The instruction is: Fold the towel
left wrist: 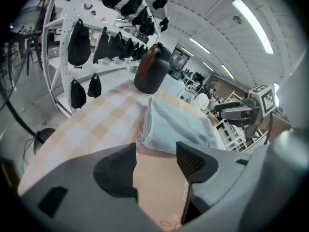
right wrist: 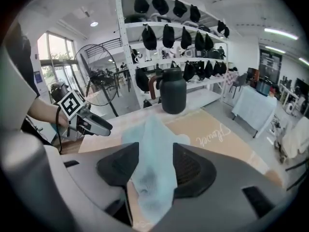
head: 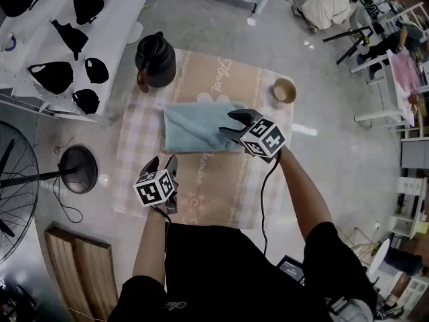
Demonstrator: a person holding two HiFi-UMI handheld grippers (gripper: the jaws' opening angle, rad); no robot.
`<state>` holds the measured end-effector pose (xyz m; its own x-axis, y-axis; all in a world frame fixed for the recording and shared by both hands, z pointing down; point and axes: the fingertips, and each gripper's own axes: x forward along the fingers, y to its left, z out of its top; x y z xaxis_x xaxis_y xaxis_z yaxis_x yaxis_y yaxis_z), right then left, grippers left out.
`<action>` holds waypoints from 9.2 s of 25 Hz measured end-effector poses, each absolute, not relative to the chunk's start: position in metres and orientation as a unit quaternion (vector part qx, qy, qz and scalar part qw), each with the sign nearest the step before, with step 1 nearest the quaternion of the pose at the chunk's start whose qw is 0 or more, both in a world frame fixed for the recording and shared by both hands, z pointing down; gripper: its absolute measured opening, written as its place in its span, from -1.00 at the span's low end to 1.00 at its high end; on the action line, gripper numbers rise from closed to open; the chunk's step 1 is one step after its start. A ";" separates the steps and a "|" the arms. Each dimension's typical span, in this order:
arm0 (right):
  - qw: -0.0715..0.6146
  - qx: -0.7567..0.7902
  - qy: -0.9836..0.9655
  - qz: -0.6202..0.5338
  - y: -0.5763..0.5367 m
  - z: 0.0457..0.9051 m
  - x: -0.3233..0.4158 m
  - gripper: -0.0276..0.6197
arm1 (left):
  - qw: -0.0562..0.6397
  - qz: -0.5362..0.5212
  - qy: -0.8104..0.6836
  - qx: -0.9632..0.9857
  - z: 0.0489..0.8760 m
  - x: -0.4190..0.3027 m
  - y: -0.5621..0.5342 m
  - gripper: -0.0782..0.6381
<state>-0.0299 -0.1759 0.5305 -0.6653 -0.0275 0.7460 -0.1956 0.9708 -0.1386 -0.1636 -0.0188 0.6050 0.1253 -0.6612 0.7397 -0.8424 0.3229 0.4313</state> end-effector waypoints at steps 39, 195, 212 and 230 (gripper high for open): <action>0.559 -0.204 -0.803 0.045 -0.172 0.670 -0.220 -0.44 | 0.556 0.046 -0.676 0.481 0.665 -0.172 -0.054 -0.14; 0.041 0.430 -0.901 -0.033 0.003 0.237 0.081 -0.90 | 0.046 0.017 -0.622 0.781 0.254 -0.060 0.044 -0.77; 0.019 0.463 -0.884 -0.053 0.005 0.219 0.091 -0.91 | 0.016 0.001 -0.604 0.797 0.241 -0.055 0.027 -0.77; 0.017 0.482 -0.875 -0.037 0.004 0.222 0.102 -0.91 | 0.037 0.001 -0.595 0.803 0.253 -0.054 0.017 -0.77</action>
